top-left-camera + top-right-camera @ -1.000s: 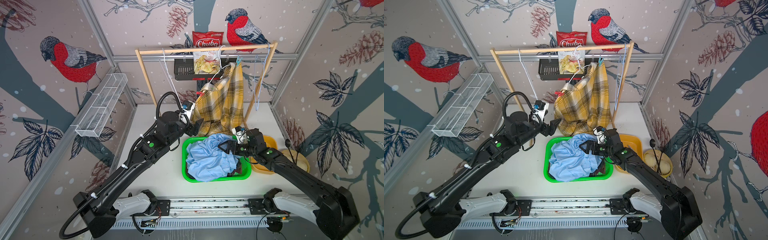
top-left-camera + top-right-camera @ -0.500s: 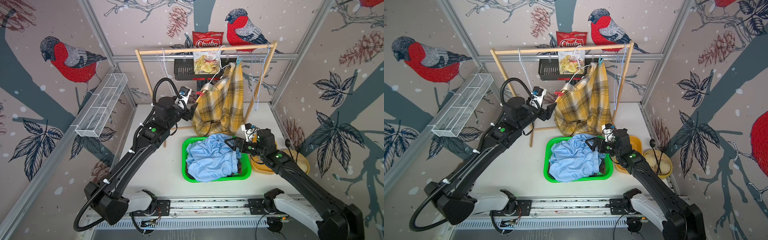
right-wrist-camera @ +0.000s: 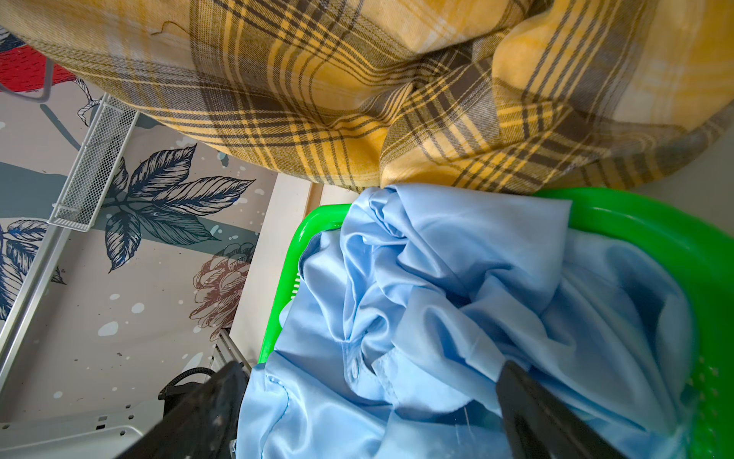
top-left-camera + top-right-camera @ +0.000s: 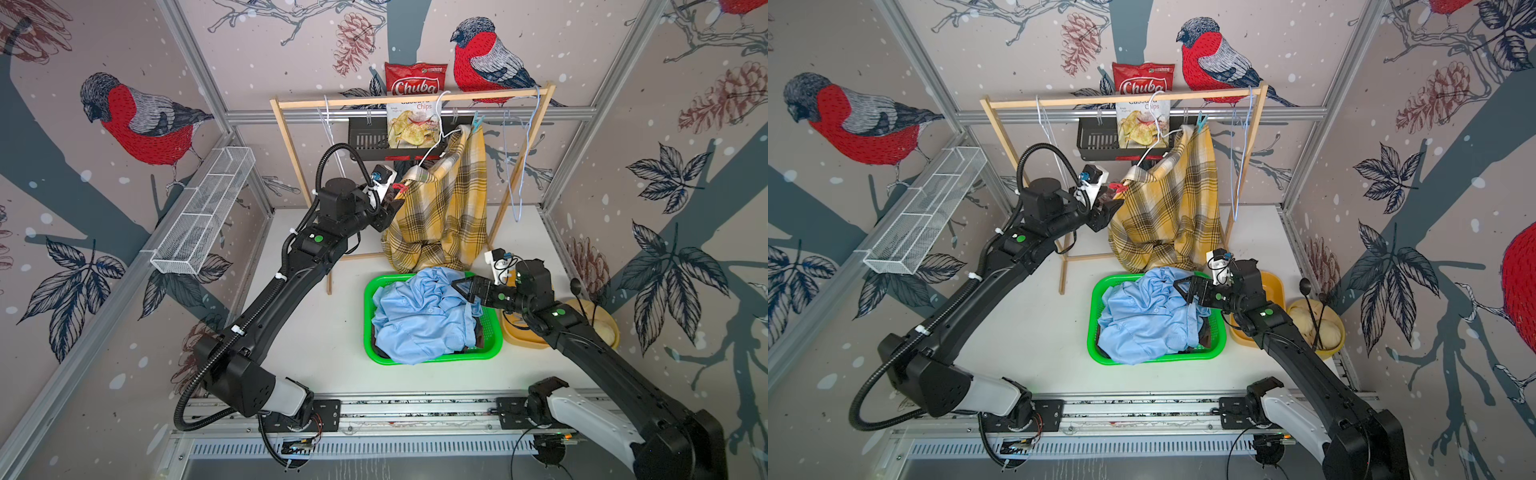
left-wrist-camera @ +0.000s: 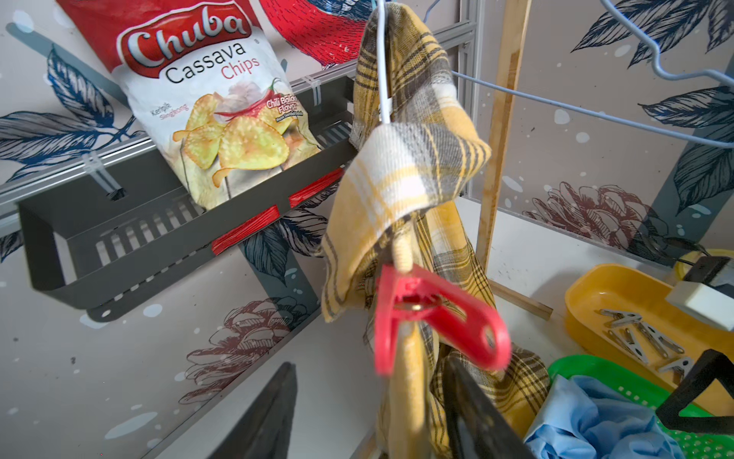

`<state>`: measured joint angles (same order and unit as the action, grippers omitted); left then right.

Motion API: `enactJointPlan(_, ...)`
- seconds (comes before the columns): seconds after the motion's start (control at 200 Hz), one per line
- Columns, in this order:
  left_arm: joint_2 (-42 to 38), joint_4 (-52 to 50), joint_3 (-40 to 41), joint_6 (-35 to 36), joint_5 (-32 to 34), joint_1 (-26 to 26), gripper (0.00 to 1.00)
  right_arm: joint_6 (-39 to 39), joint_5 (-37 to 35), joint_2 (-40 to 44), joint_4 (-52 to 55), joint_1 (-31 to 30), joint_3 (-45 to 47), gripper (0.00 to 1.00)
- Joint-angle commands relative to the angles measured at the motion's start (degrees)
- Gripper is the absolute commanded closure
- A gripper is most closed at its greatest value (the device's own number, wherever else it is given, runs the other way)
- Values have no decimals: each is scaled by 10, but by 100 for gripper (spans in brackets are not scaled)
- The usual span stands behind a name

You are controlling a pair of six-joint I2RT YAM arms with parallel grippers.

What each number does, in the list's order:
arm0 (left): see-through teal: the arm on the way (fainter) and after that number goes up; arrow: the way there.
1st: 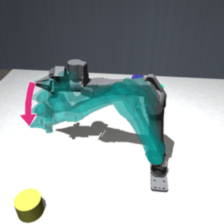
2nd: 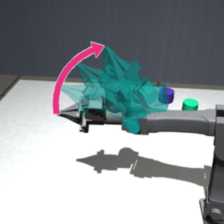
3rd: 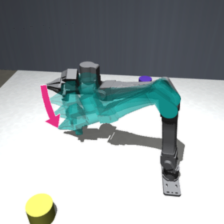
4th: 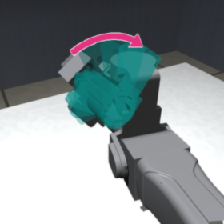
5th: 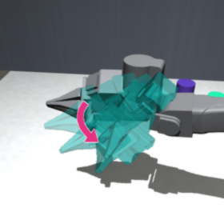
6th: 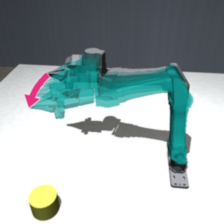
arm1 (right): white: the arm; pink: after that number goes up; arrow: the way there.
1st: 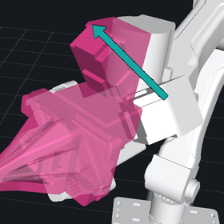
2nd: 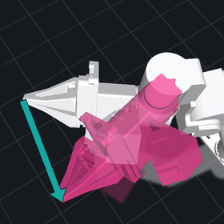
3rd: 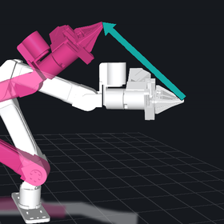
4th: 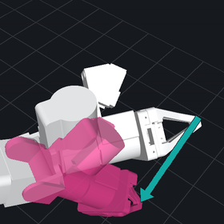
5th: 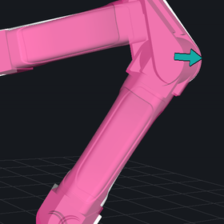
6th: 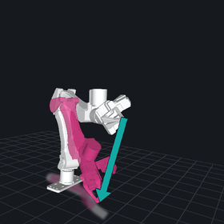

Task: Remove the clothespins securing long-sleeve shirts to the hanger
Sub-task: Pick up the hanger from the clothesline.

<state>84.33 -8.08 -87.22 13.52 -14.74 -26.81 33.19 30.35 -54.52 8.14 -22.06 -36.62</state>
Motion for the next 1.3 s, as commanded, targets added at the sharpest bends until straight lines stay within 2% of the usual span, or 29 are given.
enactJointPlan(0.0, 11, 19, -15, 10, -34, 1, 47, 0, 4, 1, -14, 1, 0, 0)
enactJointPlan(0.595, 18, 12, -35, -7, -63, 2, 100, -1, -1, -10, -26, 2, 2, 0)
enactJointPlan(0.78, 20, 13, -50, -16, -64, -6, 100, -8, -2, -16, -23, 1, -11, 0)
enactJointPlan(1.161, -10, 44, -77, -54, 61, -39, 100, -17, -30, -55, -39, -31, -50, 0)
enactJointPlan(1.296, -22, 39, -81, -53, 85, -40, 100, -15, -41, -67, -46, -55, -58, 0)
